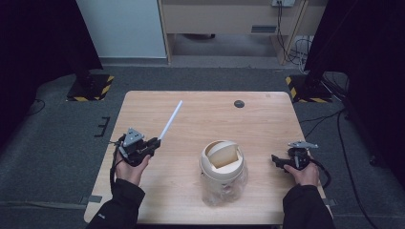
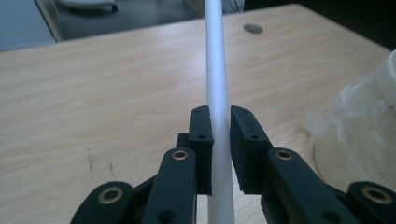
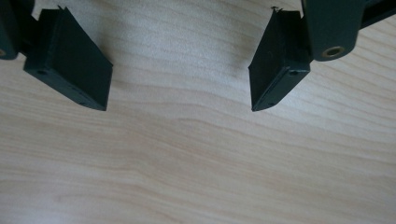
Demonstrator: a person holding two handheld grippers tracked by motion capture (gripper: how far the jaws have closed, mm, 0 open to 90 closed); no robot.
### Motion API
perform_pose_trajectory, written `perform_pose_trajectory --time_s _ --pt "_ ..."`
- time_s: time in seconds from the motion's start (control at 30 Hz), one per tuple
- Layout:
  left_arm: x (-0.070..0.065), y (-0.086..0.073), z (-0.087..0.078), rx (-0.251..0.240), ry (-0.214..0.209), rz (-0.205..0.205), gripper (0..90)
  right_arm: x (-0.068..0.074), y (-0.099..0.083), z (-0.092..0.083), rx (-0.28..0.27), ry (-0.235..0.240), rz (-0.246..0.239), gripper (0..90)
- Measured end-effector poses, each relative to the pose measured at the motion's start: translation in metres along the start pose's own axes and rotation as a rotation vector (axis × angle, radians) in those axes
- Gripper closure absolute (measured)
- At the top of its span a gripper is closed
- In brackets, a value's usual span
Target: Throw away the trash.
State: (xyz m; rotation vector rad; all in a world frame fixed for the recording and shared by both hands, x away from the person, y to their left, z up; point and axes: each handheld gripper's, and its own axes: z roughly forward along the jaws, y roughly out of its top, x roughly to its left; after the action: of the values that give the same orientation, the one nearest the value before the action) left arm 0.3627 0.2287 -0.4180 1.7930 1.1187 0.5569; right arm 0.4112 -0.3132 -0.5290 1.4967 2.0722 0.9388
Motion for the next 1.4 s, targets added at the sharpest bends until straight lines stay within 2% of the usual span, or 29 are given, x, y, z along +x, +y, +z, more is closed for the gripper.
perform_pose_trajectory --time_s 0.03,0.07,0.17,0.2,0.23,0.33,0.4,0.57,0.7,0.73,0.77,0.87,0.9,1.03,1.2,1.23,1.4 --pt "-0.001 0.004 -0.004 -0.023 -0.003 0.005 78.8 0.001 0.003 -0.003 -0.026 0.007 0.007 23.0" --pt "-0.001 0.004 -0.004 -0.023 -0.003 0.005 78.8 0.001 0.003 -0.003 -0.026 0.007 0.007 23.0" --pt "-0.004 0.014 -0.016 -0.081 -0.013 0.012 78.8 0.003 0.011 -0.008 -0.062 0.023 0.013 22.9" --pt "-0.004 0.014 -0.016 -0.081 -0.013 0.012 78.8 0.003 0.011 -0.008 -0.062 0.023 0.013 22.9" --pt "-0.006 0.016 -0.019 -0.096 -0.020 0.016 78.8 0.007 0.018 -0.014 -0.105 0.046 0.010 22.9" --pt "-0.011 0.023 -0.026 -0.124 -0.024 0.031 78.8 0.010 0.028 -0.020 -0.161 0.063 0.006 23.1" --pt "-0.017 0.029 -0.031 -0.157 -0.046 0.043 78.8 0.014 0.035 -0.026 -0.200 0.079 0.010 23.9" --pt "-0.030 0.038 -0.040 -0.200 -0.072 0.069 78.8 0.021 0.051 -0.043 -0.281 0.103 0.008 24.9" --pt "-0.040 0.044 -0.044 -0.222 -0.104 0.079 78.8 0.031 0.066 -0.059 -0.353 0.143 0.015 24.9" --pt "-0.040 0.044 -0.044 -0.222 -0.104 0.079 78.8 0.031 0.066 -0.059 -0.353 0.143 0.015 24.9" --pt "-0.045 0.046 -0.046 -0.231 -0.114 0.088 78.8 0.037 0.073 -0.066 -0.385 0.163 0.005 25.6" --pt "-0.050 0.048 -0.047 -0.238 -0.126 0.098 78.8 0.044 0.080 -0.073 -0.405 0.176 -0.016 26.2" --pt "-0.054 0.050 -0.047 -0.243 -0.138 0.107 78.8 0.051 0.087 -0.078 -0.423 0.200 -0.026 26.2" --pt "-0.060 0.054 -0.044 -0.247 -0.160 0.114 78.9 0.062 0.097 -0.084 -0.448 0.236 -0.043 26.9" --pt "-0.065 0.058 -0.042 -0.254 -0.170 0.131 78.8 0.071 0.107 -0.090 -0.470 0.262 -0.057 27.3" --pt "-0.066 0.059 -0.042 -0.259 -0.172 0.136 78.8 0.076 0.112 -0.095 -0.486 0.283 -0.057 27.3" --pt "-0.071 0.063 -0.040 -0.274 -0.183 0.143 78.8 0.089 0.122 -0.105 -0.515 0.320 -0.077 27.2"
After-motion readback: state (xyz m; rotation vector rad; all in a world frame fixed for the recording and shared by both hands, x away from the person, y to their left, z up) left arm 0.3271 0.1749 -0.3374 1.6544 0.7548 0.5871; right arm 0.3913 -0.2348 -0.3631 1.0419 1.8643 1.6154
